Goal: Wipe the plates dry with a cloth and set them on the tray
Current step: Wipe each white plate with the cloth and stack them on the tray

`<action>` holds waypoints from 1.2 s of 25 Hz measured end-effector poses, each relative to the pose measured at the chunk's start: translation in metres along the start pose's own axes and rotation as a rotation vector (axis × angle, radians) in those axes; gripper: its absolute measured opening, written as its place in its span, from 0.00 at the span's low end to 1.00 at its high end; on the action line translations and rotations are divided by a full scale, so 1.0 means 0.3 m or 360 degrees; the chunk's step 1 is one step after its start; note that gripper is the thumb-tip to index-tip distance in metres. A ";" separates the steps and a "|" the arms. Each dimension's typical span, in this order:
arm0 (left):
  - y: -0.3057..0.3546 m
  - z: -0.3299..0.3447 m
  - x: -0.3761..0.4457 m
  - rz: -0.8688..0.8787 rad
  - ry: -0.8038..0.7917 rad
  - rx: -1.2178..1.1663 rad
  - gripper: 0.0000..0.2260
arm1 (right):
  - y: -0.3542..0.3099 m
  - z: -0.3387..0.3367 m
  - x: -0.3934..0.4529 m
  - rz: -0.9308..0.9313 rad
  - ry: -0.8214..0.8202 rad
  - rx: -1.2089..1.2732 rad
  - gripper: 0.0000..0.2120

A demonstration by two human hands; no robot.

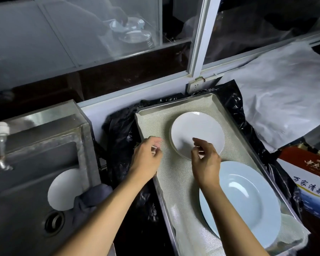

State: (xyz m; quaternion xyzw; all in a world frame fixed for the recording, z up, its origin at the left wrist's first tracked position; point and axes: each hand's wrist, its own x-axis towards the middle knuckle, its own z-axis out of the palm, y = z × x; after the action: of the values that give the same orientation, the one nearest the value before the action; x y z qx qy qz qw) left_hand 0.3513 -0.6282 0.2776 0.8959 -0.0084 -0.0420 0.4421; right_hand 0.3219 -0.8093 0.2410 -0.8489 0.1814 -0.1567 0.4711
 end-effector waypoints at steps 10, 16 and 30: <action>-0.136 -0.384 -0.286 -0.0153 0.0272 -0.0108 0.14 | -0.298 0.223 -0.296 -0.0228 -0.0274 0.0271 0.14; -0.353 -0.637 -0.505 -0.0251 0.0362 -0.0103 0.15 | -0.440 0.405 -0.615 -0.0257 -0.0443 0.0275 0.14; -0.995 -1.155 -0.951 -0.0373 0.0337 -0.0139 0.13 | -0.653 0.885 -1.338 -0.0071 -0.0671 0.0059 0.12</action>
State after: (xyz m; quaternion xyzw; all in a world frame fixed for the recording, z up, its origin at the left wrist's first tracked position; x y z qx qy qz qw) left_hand 0.0892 -0.1574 0.2701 0.8702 0.1447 0.0012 0.4710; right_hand 0.1141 -0.3330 0.2359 -0.8579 0.0570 0.0106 0.5106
